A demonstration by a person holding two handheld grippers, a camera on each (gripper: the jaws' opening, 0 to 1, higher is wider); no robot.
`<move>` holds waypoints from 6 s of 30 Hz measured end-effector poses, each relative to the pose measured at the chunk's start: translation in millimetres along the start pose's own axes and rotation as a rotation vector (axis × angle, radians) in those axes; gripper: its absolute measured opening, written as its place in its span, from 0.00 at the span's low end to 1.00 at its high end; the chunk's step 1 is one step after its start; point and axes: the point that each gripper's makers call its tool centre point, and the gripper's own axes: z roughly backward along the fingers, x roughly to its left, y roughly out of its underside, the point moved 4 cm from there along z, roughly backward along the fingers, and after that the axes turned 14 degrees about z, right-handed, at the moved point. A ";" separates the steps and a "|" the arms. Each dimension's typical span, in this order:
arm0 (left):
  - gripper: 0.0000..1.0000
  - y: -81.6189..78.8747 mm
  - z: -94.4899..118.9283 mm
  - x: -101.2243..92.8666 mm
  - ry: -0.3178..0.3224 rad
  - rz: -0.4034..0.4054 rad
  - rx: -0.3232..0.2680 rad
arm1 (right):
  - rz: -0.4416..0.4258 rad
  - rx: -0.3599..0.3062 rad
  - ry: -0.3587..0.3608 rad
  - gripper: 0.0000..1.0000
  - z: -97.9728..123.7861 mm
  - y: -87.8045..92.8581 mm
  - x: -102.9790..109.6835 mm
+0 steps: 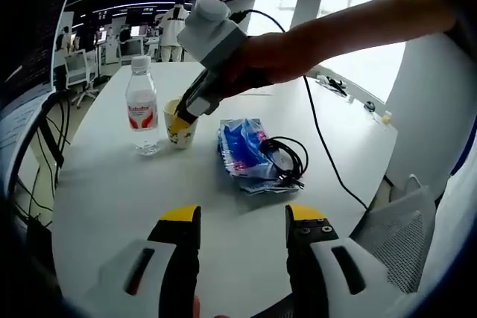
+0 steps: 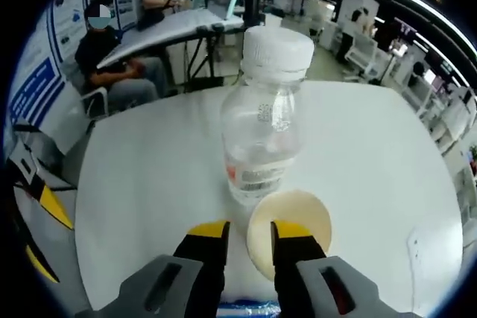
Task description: Arrange the tabletop items into an orderly group along one side of the table until the central work area is clear of visible clutter.
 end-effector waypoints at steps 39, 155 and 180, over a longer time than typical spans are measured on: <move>0.43 16.9 -20.1 -57.0 0.075 -0.089 0.091 | -0.278 -0.104 0.180 0.25 129.6 129.8 11.1; 0.07 -14.9 -185.5 -47.7 -0.122 0.027 0.302 | -0.898 -0.103 0.199 0.14 107.3 226.5 76.6; 0.03 -14.1 -186.8 -93.0 -0.066 0.117 0.260 | -0.941 -0.127 0.274 0.07 151.9 253.0 85.5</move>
